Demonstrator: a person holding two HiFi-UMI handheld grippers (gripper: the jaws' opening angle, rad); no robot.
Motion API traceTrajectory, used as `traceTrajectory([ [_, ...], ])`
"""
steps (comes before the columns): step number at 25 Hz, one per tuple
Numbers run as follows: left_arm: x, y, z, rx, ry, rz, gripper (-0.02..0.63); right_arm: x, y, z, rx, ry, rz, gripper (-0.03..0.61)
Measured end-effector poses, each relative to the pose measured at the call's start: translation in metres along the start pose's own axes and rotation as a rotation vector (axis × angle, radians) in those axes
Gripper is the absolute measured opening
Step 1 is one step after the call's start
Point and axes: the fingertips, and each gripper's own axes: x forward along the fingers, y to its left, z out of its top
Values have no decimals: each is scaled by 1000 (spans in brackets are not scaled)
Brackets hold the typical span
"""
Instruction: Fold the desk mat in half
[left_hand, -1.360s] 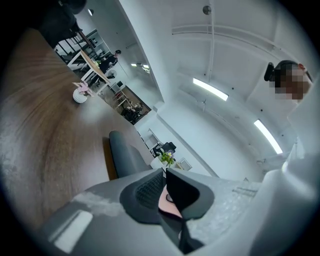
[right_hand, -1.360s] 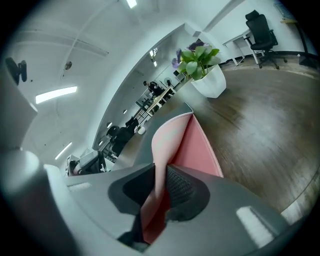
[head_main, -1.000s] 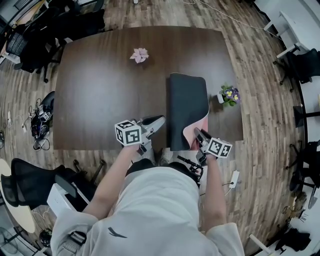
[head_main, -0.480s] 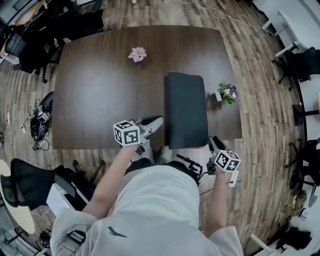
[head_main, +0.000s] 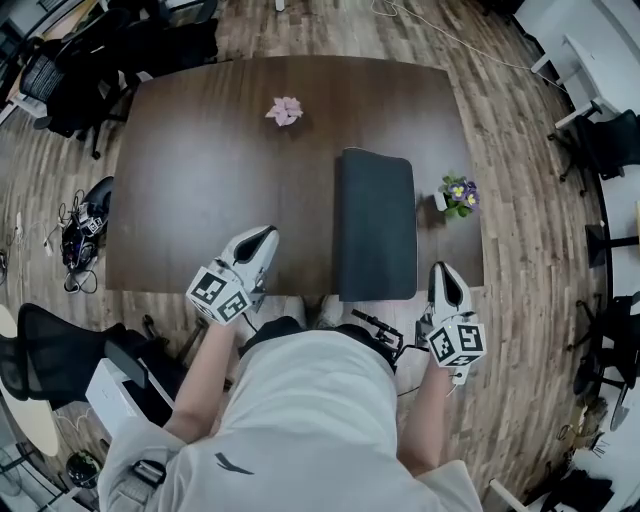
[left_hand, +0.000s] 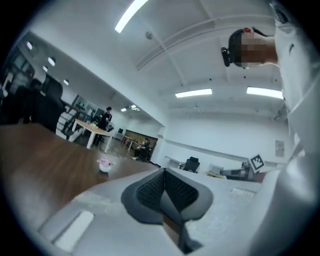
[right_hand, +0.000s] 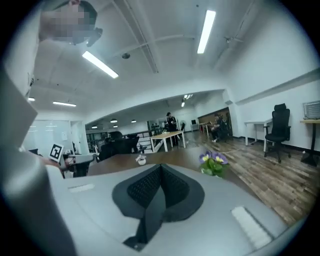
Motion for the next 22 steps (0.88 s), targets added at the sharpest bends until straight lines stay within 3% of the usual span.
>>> traceTrajectory([
  [3,-23,6,20,130,-51,100,5,17,12,28,-20,-93,21,0],
  [10,-72,20,40,170,-150,276,5,43,40,47,-60,-154,56,-2],
  [22,-88,24,45,165,-169,315,5,42,46,43,-77,-134,70,-2],
])
